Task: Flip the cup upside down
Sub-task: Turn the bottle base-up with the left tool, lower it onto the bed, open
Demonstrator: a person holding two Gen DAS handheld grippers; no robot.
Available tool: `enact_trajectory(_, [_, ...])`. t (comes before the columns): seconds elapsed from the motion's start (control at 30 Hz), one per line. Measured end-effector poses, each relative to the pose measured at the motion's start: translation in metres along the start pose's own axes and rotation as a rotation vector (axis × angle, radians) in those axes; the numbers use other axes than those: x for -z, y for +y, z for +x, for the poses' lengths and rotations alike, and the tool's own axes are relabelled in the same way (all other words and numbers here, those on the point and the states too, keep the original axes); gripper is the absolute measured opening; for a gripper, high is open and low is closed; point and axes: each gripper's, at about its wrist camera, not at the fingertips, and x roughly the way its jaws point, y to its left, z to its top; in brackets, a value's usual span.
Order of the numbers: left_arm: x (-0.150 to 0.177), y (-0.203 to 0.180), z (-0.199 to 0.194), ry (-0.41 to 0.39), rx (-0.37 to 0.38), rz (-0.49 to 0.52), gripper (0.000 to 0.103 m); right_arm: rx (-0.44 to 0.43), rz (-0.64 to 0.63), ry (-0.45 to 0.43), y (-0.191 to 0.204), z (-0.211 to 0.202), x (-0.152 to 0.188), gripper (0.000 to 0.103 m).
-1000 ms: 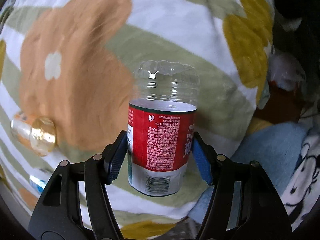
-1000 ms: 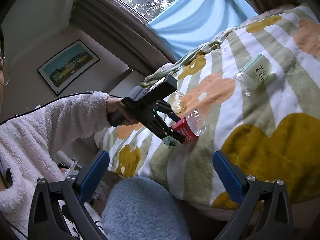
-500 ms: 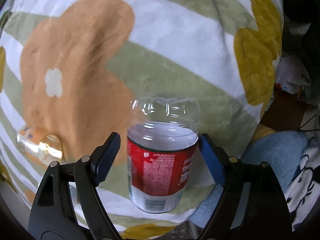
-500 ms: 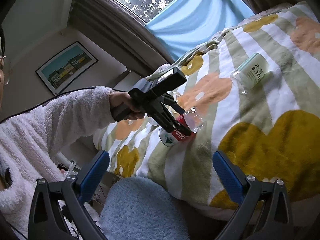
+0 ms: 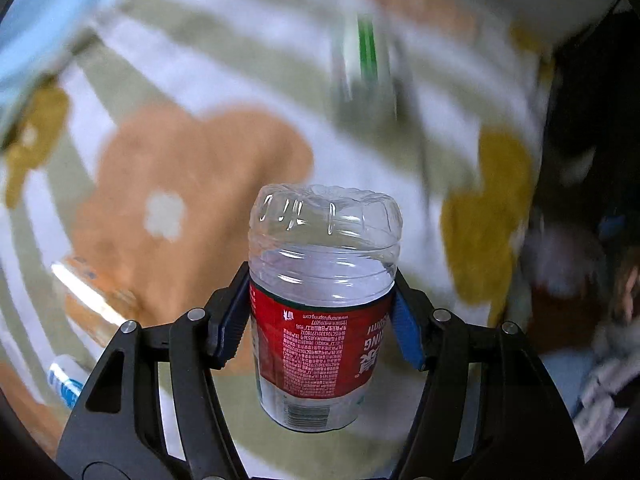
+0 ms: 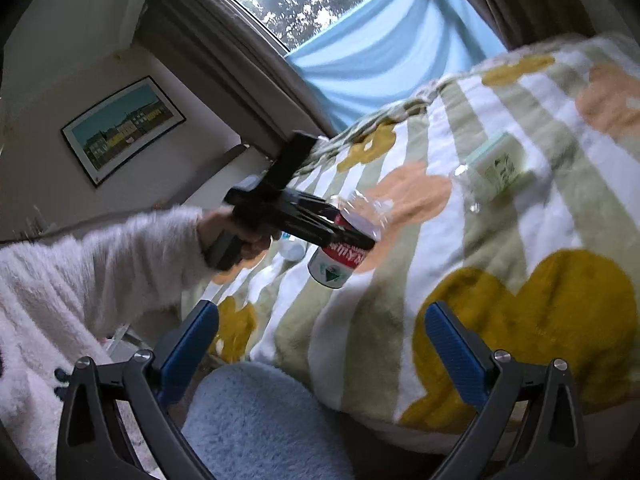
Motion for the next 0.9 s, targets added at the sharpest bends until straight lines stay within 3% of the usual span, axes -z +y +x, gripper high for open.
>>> enact_trajectory(0.07, [0.015, 0.006, -0.023, -0.242, -0.040, -0.097, 0.060, -0.006, -0.012, -0.012, 0.005, 0.001, -0.001, 0.103])
enact_trajectory(0.13, [0.027, 0.017, -0.028, -0.392, -0.013, -0.227, 0.060, -0.015, -0.022, -0.020, 0.010, 0.004, -0.002, 0.103])
enact_trajectory(0.33, [0.071, 0.025, 0.000, -0.530, -0.109, -0.375, 0.060, -0.046, -0.006, 0.009, 0.010, 0.017, -0.001, 0.103])
enact_trajectory(0.43, [0.079, 0.036, 0.012, -0.520, -0.096, -0.395, 0.060, -0.040, -0.017, 0.019, 0.013, 0.021, 0.000, 0.103])
enact_trajectory(0.57, [0.080, 0.032, 0.014, -0.501, -0.115, -0.339, 0.060, -0.055, -0.017, 0.030, 0.013, 0.028, 0.002, 0.103])
enact_trajectory(0.77, [0.087, 0.012, 0.003, -0.395, -0.152, -0.253, 0.060, -0.054, -0.036, 0.047, 0.016, 0.038, 0.004, 0.103])
enact_trajectory(0.9, [0.085, 0.012, 0.000, -0.296, -0.166, -0.272, 0.060, -0.031, -0.049, 0.052, 0.018, 0.042, 0.003, 0.103])
